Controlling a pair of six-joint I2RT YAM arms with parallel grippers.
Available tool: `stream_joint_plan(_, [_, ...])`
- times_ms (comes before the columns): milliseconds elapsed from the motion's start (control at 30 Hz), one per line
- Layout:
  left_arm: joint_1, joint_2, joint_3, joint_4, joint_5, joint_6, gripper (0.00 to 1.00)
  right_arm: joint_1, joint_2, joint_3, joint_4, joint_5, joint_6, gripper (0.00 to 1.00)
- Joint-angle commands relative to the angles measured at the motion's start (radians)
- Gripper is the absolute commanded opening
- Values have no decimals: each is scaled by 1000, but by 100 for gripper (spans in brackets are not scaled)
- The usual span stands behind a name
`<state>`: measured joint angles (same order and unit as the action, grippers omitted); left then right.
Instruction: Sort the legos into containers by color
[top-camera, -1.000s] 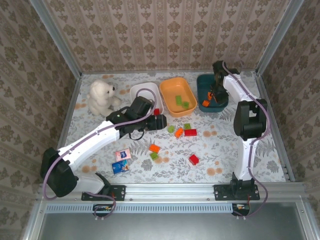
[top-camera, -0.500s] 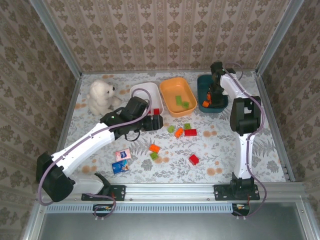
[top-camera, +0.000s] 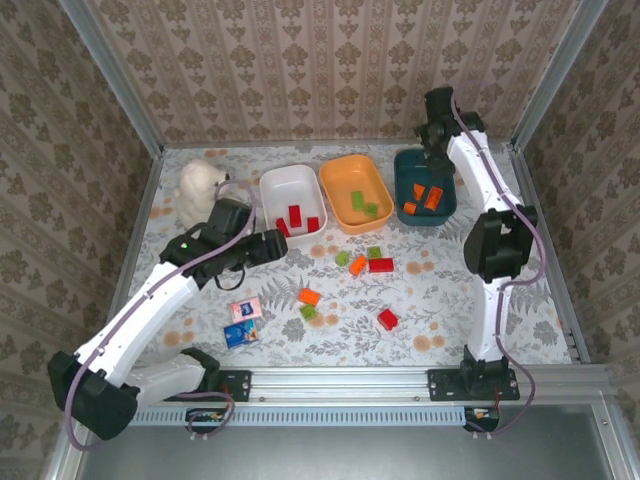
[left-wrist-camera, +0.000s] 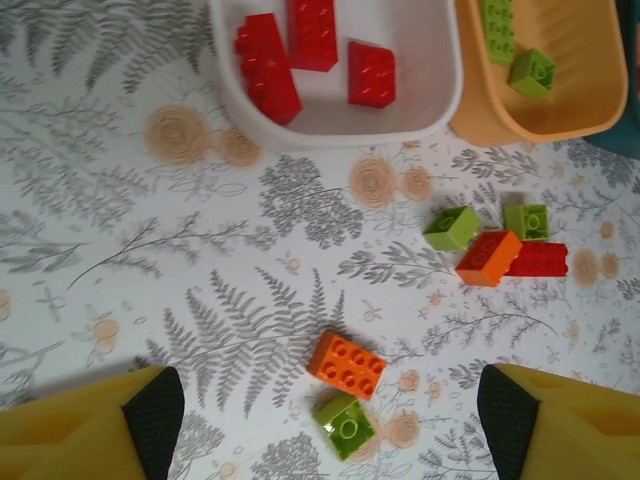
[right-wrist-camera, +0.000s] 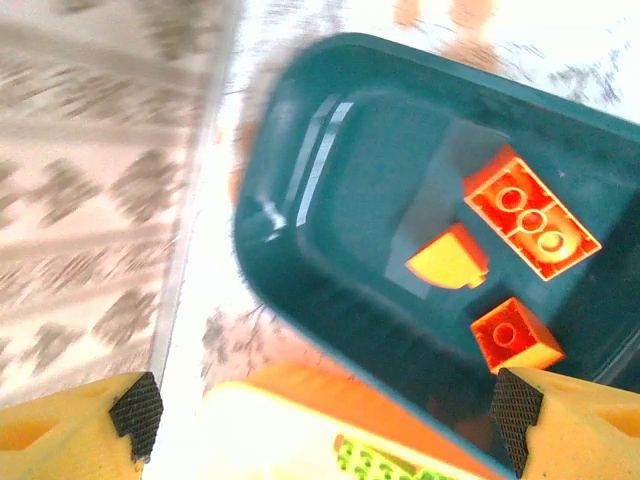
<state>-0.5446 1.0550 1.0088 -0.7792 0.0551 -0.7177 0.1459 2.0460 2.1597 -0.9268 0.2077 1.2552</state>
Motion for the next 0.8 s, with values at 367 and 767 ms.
stream_joint_plan(367, [-58,16,-82,23,119,136,77,431,-833,-860,237,-79,-677,87])
stream_joint_plan(767, [-482,555,213,133,120,247,78,475,-1138,-978,44,-10,-692,86])
